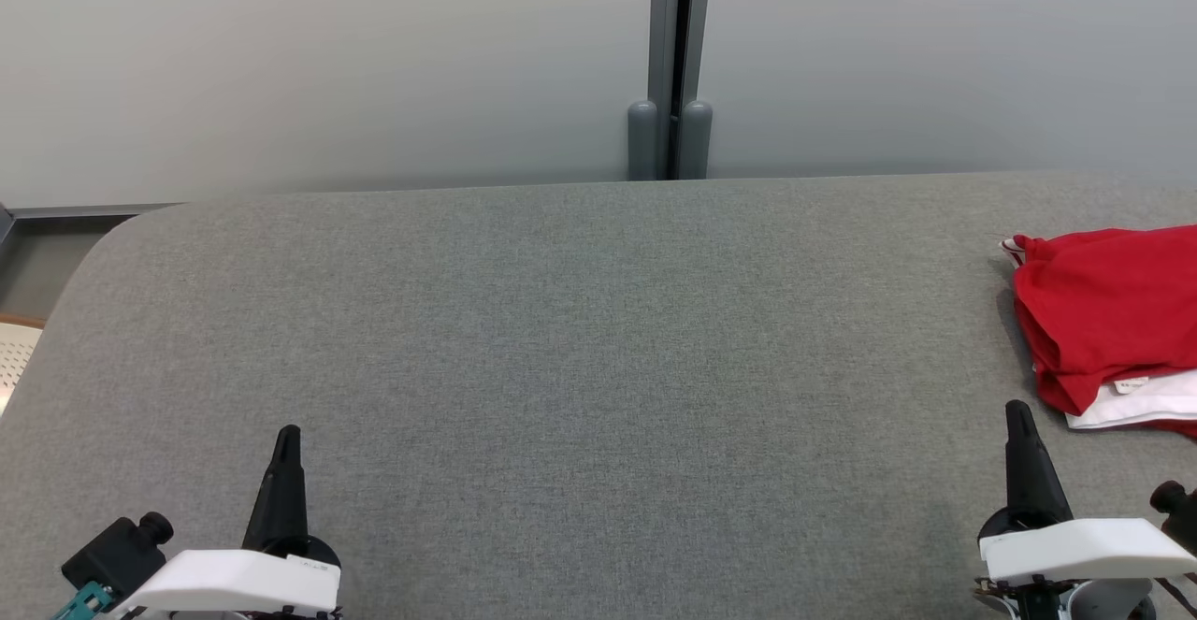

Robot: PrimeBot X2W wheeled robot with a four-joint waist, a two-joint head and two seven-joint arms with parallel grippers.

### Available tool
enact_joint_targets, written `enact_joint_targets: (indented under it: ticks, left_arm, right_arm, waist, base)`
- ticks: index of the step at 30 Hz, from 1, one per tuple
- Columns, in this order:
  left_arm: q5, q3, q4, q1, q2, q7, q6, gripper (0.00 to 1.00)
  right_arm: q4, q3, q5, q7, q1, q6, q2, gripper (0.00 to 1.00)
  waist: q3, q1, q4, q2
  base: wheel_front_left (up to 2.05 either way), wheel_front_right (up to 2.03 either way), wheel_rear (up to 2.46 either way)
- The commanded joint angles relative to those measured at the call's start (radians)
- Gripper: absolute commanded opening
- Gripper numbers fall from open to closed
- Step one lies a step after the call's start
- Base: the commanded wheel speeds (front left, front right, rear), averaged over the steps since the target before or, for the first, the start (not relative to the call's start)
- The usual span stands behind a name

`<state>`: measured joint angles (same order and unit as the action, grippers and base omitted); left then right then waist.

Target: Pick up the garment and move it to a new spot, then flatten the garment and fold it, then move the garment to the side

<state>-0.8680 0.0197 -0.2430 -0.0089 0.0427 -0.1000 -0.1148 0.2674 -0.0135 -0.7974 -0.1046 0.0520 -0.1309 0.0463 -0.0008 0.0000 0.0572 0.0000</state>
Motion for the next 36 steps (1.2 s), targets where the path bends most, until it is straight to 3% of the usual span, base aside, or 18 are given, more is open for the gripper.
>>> enact_joint_targets:
  ticks: [1,36]
  left_arm:
    - [-0.032,0.010,0.010,-0.033,0.006,0.007,-0.008,0.00]
    - [-0.389,0.053,0.005,-0.073,0.008,0.111,-0.013,0.00]
  right_arm:
    - [-0.017,-0.005,-0.035,0.011,0.026,0.000,0.006,0.00]
    - [-0.021,-0.054,-0.427,0.116,0.043,0.000,0.007,0.00]
  waist:
    - [0.000,0.0000,-0.001,0.0000]
    - [0.002,0.0000,-0.024,0.0000]
  base:
    - [0.00,0.00,0.00]
    - [0.00,0.00,0.00]
